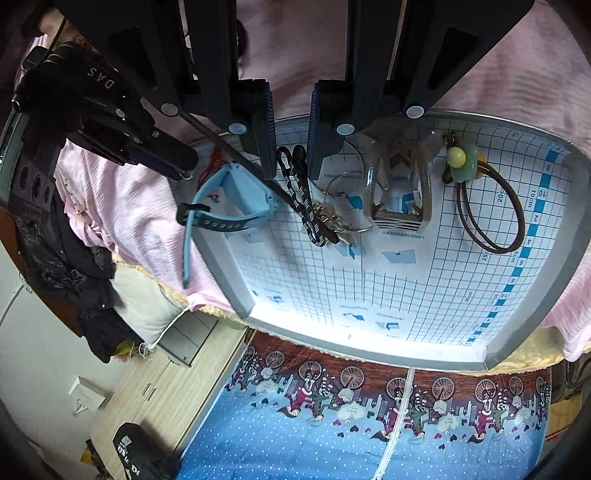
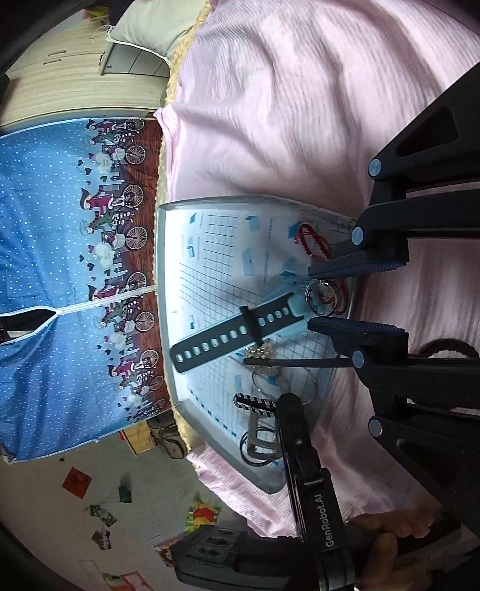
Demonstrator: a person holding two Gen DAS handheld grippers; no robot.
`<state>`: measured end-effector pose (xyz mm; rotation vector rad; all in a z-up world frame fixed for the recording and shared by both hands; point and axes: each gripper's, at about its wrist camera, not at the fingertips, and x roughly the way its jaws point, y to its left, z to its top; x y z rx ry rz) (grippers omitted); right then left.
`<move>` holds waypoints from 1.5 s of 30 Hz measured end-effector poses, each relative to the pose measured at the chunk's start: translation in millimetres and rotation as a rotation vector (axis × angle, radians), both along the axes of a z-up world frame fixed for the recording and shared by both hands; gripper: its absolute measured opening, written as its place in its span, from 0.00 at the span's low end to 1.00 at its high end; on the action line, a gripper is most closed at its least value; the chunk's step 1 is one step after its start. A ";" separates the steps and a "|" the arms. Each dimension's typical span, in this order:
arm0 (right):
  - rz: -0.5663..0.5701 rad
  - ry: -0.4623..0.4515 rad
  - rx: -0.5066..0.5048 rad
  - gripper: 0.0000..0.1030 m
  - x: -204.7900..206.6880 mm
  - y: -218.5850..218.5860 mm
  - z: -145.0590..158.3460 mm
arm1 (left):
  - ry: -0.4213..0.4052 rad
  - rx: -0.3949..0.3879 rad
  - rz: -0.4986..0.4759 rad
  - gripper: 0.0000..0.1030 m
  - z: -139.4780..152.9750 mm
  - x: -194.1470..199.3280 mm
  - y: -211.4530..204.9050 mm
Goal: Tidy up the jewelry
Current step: 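Carry the hair clip and silver ring into the tray and open both tools, then move both tools back toward the black hair tie with white clip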
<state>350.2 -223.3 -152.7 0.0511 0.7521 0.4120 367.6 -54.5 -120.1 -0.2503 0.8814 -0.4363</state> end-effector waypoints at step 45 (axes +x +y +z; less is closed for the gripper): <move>-0.092 -0.276 0.022 1.00 -130.5 -33.5 102.1 | -0.299 0.098 0.198 0.98 103.0 -165.3 39.2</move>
